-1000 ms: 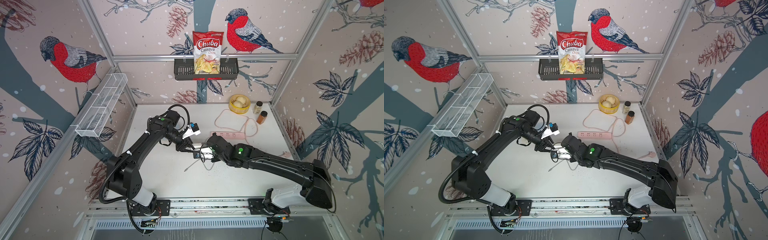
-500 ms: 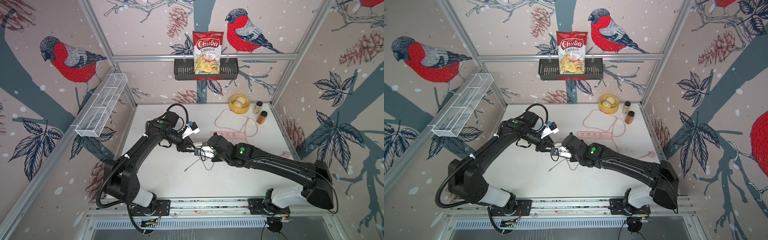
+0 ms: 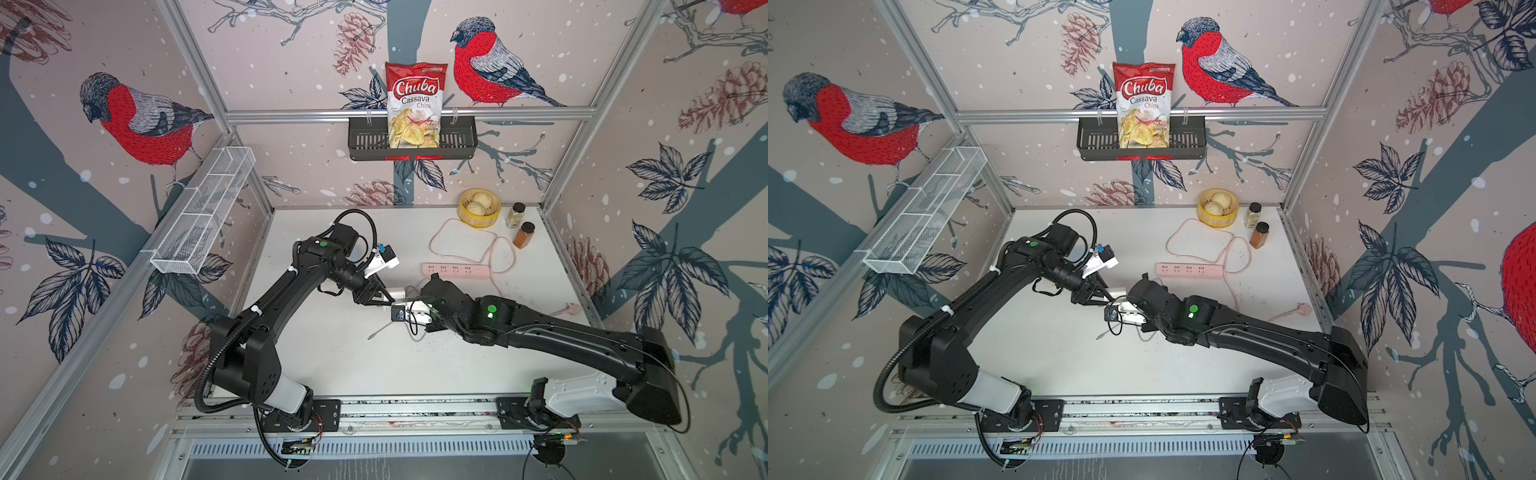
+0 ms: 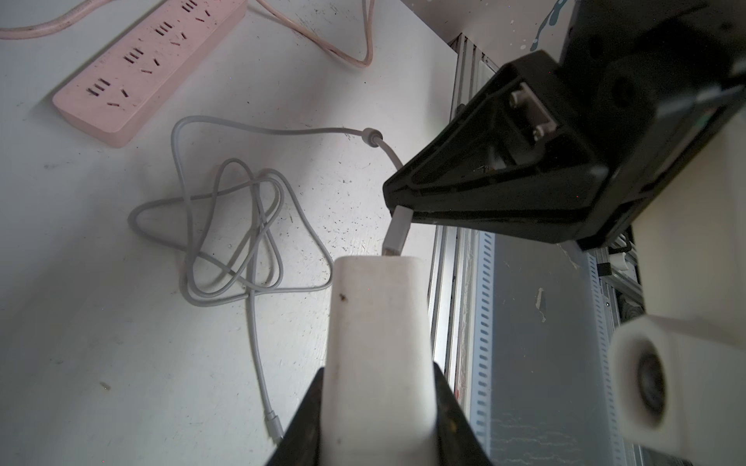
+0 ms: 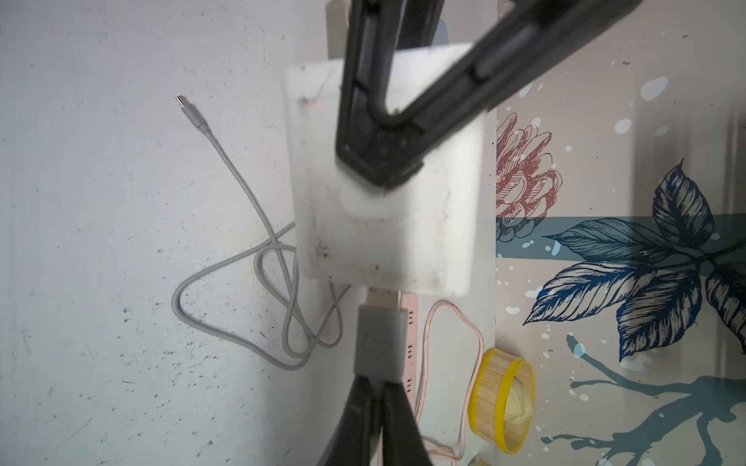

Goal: Charge the electronic scale
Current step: Insert the charging cable into the plug.

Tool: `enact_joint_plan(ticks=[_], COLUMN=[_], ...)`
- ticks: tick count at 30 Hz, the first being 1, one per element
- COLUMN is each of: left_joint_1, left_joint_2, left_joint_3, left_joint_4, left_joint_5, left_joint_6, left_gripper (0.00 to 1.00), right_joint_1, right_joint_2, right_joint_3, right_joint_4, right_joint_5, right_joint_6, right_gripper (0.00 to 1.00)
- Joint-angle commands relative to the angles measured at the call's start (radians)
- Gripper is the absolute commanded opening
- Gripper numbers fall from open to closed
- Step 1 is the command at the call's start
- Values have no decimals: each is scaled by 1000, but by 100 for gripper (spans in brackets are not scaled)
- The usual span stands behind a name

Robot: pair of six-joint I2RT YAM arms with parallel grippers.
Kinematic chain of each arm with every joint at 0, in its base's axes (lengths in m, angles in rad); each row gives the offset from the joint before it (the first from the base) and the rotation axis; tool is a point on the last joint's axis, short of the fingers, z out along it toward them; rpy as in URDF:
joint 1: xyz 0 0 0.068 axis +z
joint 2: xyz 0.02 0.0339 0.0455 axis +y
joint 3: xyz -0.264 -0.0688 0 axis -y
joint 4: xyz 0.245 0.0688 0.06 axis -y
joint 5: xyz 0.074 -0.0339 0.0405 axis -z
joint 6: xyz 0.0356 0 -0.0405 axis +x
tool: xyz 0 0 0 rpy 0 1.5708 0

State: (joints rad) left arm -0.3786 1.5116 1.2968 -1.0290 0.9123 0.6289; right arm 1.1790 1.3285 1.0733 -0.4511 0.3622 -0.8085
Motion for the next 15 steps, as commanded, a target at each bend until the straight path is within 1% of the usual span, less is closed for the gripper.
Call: enact_joint_plan(ticks=[1, 7, 11, 15], left_joint_1=[-4, -3, -4, -4], left_joint_2=[10, 24, 16, 9], left_joint_3=[11, 33, 29, 24], left_joint_4=[89, 64, 43, 52], left_joint_5=[131, 156, 170, 189], left_joint_6=[0, 10, 73, 86], left_gripper=[0, 0, 0, 0], right_joint_1=[16, 7, -3, -6], right_joint_2=[0, 3, -24, -48], right_joint_3=[-8, -12, -33, -49], right_joint_4=[277, 309, 352, 359], right_joint_5=[-126, -126, -180, -239], right_joint_6=[-14, 7, 22, 17], right_gripper=[0, 0, 0, 0])
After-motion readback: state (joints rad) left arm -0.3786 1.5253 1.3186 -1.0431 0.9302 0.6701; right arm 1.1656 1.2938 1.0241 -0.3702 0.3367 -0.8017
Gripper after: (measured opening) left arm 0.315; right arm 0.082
